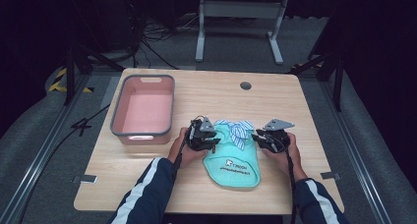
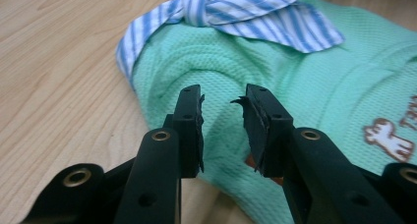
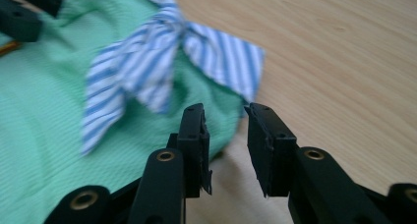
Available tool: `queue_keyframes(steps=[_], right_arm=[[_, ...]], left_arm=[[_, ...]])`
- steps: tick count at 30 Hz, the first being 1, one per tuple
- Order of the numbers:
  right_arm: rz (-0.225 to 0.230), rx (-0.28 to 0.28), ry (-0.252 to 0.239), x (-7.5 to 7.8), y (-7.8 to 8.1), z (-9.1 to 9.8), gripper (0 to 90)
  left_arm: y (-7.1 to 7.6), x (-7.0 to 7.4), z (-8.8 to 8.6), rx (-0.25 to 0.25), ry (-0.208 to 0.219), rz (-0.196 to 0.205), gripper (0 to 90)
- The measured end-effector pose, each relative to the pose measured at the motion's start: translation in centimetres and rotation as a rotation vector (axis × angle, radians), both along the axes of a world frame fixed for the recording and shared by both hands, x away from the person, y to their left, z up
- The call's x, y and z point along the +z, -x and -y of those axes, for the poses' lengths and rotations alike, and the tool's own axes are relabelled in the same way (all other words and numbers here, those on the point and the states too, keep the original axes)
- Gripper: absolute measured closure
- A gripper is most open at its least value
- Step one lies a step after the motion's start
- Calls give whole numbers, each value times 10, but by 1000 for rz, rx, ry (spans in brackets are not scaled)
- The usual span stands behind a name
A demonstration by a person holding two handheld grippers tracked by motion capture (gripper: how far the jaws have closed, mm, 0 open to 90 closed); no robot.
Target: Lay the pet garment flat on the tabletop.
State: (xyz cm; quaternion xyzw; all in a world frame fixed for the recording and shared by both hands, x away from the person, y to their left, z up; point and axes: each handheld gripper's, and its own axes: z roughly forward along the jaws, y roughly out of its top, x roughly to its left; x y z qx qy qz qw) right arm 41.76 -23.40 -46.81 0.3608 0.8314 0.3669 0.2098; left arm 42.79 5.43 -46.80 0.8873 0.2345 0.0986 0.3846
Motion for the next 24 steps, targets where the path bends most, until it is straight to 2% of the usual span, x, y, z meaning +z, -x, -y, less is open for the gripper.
queue_keyframes(steps=[3, 4, 6, 8, 11, 12, 14, 15, 19, 20, 22, 24], right_arm=[[-15, 52, 23, 0, 10, -2, 681], [-28, 78, 21, -1, 14, -3, 681], [-37, 100, 33, -3, 18, -5, 682], [-55, 115, 54, -6, 18, -8, 688], [-51, 104, 56, -7, 16, -8, 699], [-43, 90, 64, -7, 15, -6, 704], [-41, 75, 55, -8, 12, -3, 707], [-25, 49, 57, -9, 8, 2, 708], [-9, 32, 49, -11, 3, 5, 711], [-22, 23, 47, -10, 2, 4, 705], [-17, 21, 58, -9, 0, 3, 689], [-27, 23, 37, -9, 0, 4, 677]], left_arm=[[4, 1, -2, -25, -11, -7, 714], [4, 1, -2, -25, -11, -7, 731], [4, -4, -3, -25, -38, -14, 749], [3, -6, -5, -10, -33, -11, 775], [0, -7, -6, 13, -35, -11, 785], [-1, -8, -6, 17, -48, 1, 785], [-4, -9, -8, 21, -41, 3, 785], [-6, -9, -8, 38, -35, 5, 786], [-12, -11, -3, 63, -26, 21, 771], [-13, -12, -2, 71, -24, 28, 750], [-12, -12, 1, 76, -20, 33, 712], [-11, -10, 3, 68, -35, 39, 651]])
